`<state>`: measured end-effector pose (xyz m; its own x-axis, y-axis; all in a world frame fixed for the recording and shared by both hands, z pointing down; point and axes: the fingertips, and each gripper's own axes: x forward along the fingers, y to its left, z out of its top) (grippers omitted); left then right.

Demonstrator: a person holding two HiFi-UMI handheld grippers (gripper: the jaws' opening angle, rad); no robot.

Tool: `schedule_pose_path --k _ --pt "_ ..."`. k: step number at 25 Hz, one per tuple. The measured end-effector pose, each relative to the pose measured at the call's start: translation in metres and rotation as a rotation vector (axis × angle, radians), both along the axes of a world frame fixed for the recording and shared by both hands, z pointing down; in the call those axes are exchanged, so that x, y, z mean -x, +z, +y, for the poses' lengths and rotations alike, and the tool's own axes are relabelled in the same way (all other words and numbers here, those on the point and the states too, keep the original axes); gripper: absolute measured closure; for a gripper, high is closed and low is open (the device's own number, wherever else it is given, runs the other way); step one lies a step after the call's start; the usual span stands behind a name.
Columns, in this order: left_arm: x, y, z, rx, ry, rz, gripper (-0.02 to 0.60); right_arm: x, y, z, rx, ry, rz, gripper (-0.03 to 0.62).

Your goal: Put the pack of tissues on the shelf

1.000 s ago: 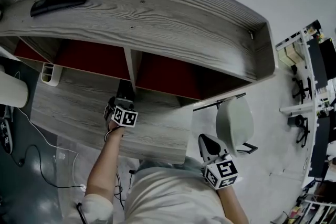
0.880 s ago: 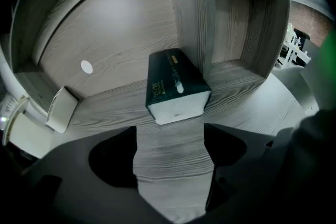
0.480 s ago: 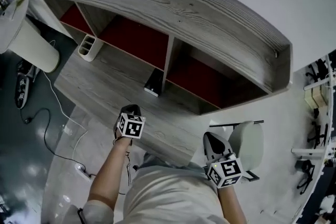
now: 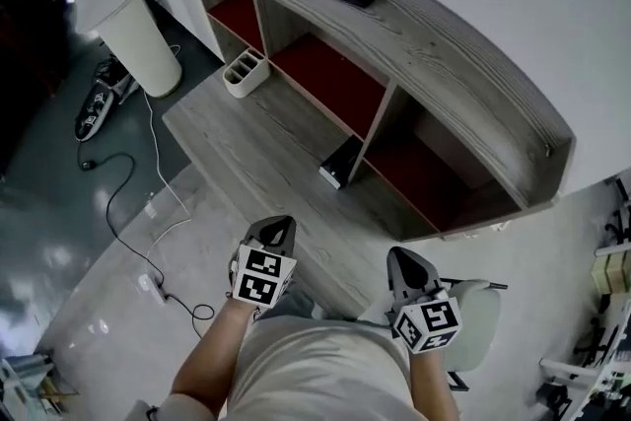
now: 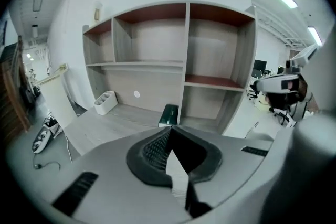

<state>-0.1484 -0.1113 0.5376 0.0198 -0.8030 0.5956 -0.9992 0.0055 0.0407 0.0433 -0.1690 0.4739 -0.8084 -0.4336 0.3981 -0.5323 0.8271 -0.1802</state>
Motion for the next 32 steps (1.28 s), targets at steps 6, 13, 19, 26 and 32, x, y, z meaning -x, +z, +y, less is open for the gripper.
schedule_pose_path --k 6,13,19,26,32 --pt "-0.016 -0.068 0.029 -0.195 -0.033 0.156 0.568 0.019 -0.017 0.012 -0.027 -0.119 -0.028 0.566" --pt "-0.017 -0.113 0.059 -0.336 -0.071 0.146 0.568 0.03 -0.052 0.02 -0.072 -0.19 -0.08 0.566" --pt "-0.011 -0.132 0.076 -0.418 -0.124 0.151 0.568 0.037 -0.079 0.029 -0.104 -0.231 -0.121 0.566" --pt "-0.016 -0.135 0.076 -0.428 -0.097 0.174 0.568 0.042 -0.088 0.032 -0.12 -0.25 -0.139 0.566" --pt "-0.02 -0.142 0.071 -0.442 -0.09 0.131 0.568 0.04 -0.087 0.034 -0.125 -0.258 -0.134 0.566"
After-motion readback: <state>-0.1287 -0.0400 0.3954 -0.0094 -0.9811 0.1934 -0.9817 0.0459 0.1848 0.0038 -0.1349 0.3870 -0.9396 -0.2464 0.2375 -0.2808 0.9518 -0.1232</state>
